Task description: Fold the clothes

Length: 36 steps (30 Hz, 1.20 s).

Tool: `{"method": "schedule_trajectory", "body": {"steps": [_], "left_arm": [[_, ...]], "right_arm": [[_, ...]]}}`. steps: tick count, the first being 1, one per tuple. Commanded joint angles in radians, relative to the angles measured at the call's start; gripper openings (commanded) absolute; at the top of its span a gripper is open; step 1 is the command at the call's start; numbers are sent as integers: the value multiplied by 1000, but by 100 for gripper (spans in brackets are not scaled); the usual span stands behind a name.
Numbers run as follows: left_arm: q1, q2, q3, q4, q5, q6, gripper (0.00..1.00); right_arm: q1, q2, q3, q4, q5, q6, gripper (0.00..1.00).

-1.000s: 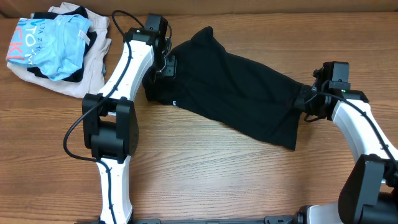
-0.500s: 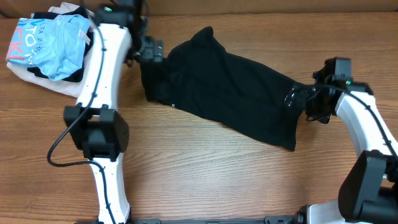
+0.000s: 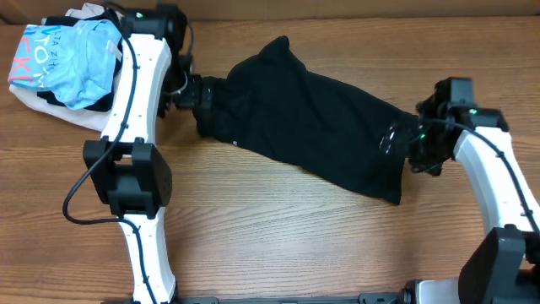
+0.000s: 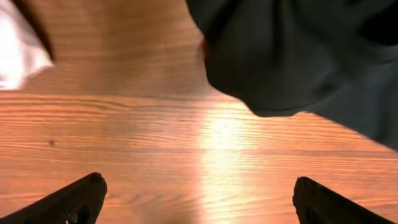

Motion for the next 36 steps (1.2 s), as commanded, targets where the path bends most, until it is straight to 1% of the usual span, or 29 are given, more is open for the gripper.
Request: {"method": "schedule_trajectory", "body": {"steps": [1,9,11,16,18,19,21,26,29,31,33,34,35,36], "left_arm": [[-7,-6,-101,43,31,15,96],[-15,-6,-268,269,121,16,88],[-25,-6,-304,327,149,41,85],[-54,-6,-392,417,159,64,72],[-59,-6,-422,447,159,64,63],[-59,-6,-431,456,159,64,60],[-59,-6,-434,459,155,64,49],[-43,-6,-434,461,142,63,40],[-30,-6,-426,447,119,63,36],[-18,-6,-409,427,102,61,28],[-6,-6,-380,397,98,61,13],[-2,-6,-364,383,98,61,7],[3,-6,-347,369,97,61,4],[8,-6,-328,352,93,61,4]], "right_arm": [[10,-15,-74,32,-9,22,93],[10,-15,-138,115,19,22,84],[10,-14,-145,133,23,22,83],[10,-14,-170,161,35,27,78],[10,-14,-185,176,45,49,76],[10,-14,-192,180,45,50,75],[10,-14,-193,180,45,52,73],[10,-14,-193,172,45,52,71],[10,-14,-193,159,45,51,68],[10,-14,-193,148,44,52,66],[10,-14,-193,135,44,52,64],[10,-14,-193,128,43,52,63],[11,-14,-193,121,39,51,62],[11,-14,-193,113,37,51,61]]}}
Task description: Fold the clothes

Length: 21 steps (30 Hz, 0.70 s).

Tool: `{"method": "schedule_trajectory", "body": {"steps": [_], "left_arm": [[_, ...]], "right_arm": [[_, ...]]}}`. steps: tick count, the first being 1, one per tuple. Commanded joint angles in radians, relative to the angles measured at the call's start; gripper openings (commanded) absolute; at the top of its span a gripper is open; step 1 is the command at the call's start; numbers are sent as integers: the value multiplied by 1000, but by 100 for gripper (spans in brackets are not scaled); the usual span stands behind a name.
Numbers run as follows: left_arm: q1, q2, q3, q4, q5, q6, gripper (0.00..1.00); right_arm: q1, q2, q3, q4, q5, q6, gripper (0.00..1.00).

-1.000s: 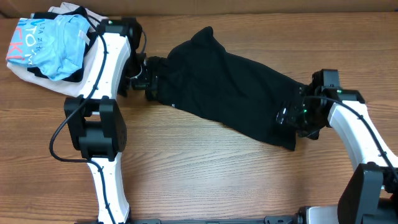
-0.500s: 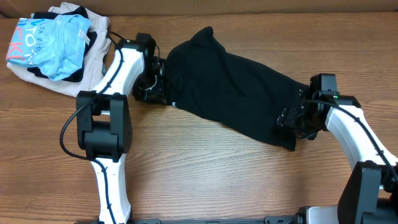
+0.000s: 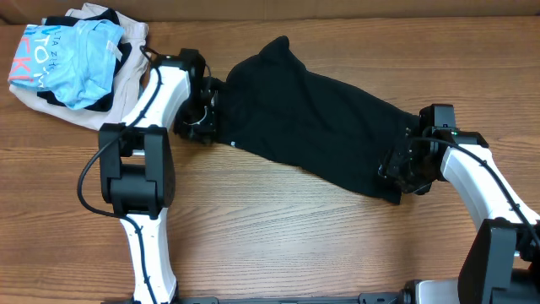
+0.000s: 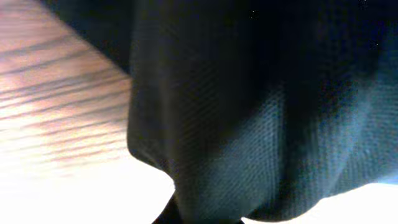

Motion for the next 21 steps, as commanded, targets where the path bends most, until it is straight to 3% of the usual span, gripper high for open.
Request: {"method": "schedule_trajectory", "body": {"steps": [1,13,19,21], "left_arm": [[23,-6,85,-36,-37,7,4],[23,-6,312,-229,-97,27,4],[23,-6,359,-285,-100,48,4],[23,-6,359,-301,-113,48,4]], "right_arm": [[3,-14,-4,-17,0,3,61],[4,-14,-126,60,-5,26,60],[4,-14,-154,91,-55,26,45],[4,-14,-154,92,-75,26,31]]}}
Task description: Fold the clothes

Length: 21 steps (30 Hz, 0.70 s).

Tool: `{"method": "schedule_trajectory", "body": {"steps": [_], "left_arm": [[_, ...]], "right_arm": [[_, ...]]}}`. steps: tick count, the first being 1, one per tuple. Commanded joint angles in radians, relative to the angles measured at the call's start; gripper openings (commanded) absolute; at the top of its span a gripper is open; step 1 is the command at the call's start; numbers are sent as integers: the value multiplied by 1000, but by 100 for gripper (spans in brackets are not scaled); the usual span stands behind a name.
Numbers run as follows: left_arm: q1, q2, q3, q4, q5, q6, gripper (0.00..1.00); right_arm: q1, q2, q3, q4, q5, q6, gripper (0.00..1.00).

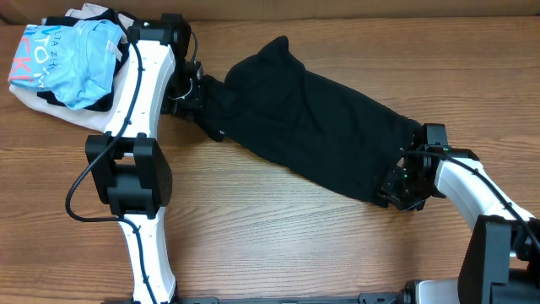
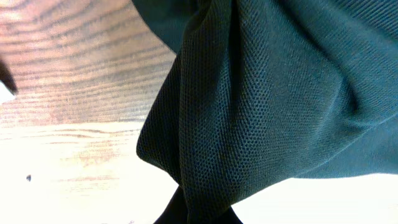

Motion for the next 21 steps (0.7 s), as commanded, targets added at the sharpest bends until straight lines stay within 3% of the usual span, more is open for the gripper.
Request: {"method": "schedule_trajectory", "body": {"steps": [1,3,4,21], "left_arm": [[5,-6,25,-26,-43,26,4],[7,-6,28,-50,-47,25,4],[9,-6,29,-60,-47,19,4],[19,-6,-5,-158,-26,-31,4]], "right_arm": [[4,-14,-6,8,-52,2,22],[4,-14,-6,9,-57,3,6],[4,-14,-6,8,-56,3,4],[-46,-14,8,63,-29,71,4]]}}
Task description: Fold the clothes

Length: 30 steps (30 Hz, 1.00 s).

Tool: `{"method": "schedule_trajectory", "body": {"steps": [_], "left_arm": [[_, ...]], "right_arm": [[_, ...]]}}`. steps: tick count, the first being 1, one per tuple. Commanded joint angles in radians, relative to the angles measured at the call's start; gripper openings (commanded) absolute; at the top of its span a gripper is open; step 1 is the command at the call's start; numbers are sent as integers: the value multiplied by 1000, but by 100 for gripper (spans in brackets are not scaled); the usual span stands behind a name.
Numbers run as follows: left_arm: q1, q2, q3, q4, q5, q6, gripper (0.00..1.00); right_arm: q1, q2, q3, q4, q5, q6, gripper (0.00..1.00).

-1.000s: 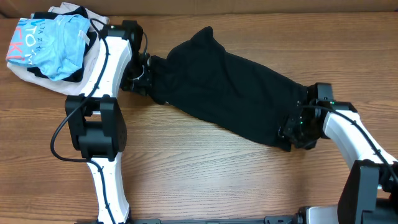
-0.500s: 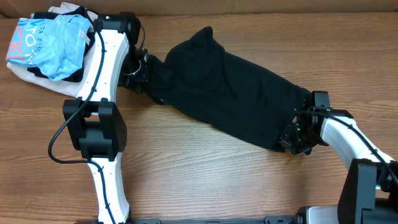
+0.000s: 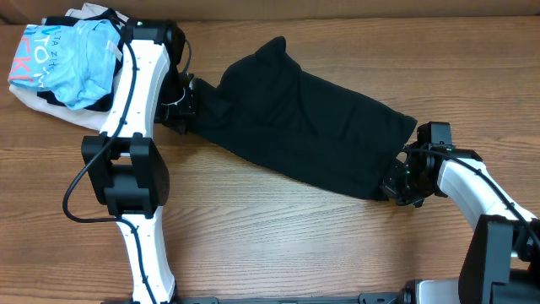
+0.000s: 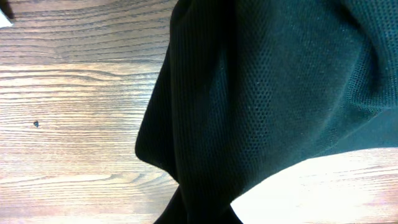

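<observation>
A black mesh garment (image 3: 304,127) lies stretched slantwise across the wooden table (image 3: 278,245). My left gripper (image 3: 187,103) is at its upper left end and is shut on the cloth. In the left wrist view the garment (image 4: 261,81) bunches down into the left gripper (image 4: 198,216) at the bottom edge, hiding the fingers. My right gripper (image 3: 398,181) sits on the garment's lower right corner, its dark fingers merging with the cloth, apparently shut on it.
A pile of other clothes (image 3: 67,59), light blue, white and black, lies at the back left corner, just behind the left arm (image 3: 135,84). The table's back edge runs close behind the garment.
The left gripper has shifted a little left with the cloth end. The garment now lies flatter and tauter, with a straighter lower edge. The right gripper stays at the lower right corner.
At first both grippers stood off the garment's ends, the left one open over bare wood. Then each was on its end of the cloth, the left shut on a bunch. The garment has since been drawn out longer and flatter between them.
</observation>
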Motion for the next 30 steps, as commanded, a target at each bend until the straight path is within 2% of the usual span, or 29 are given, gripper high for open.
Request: {"method": "schedule_trajectory", "body": {"steps": [1,10,20,27,30], "left_arm": [[-5,-6,-23,-6,8,-26,4],[-10,-108,-298,5,-40,-57,5],[-14,-292,-610,116,-32,-94,4],[-19,-318,-756,179,46,-95,4],[-38,-328,-817,230,32,-144,4]], "right_arm": [[-33,-14,10,9,16,18,4],[-155,-14,11,8,16,-3,4],[-164,-14,12,-14,16,-6,4],[-164,-18,60,-176,17,-28,4],[-164,-52,91,-248,16,-33,4]]}}
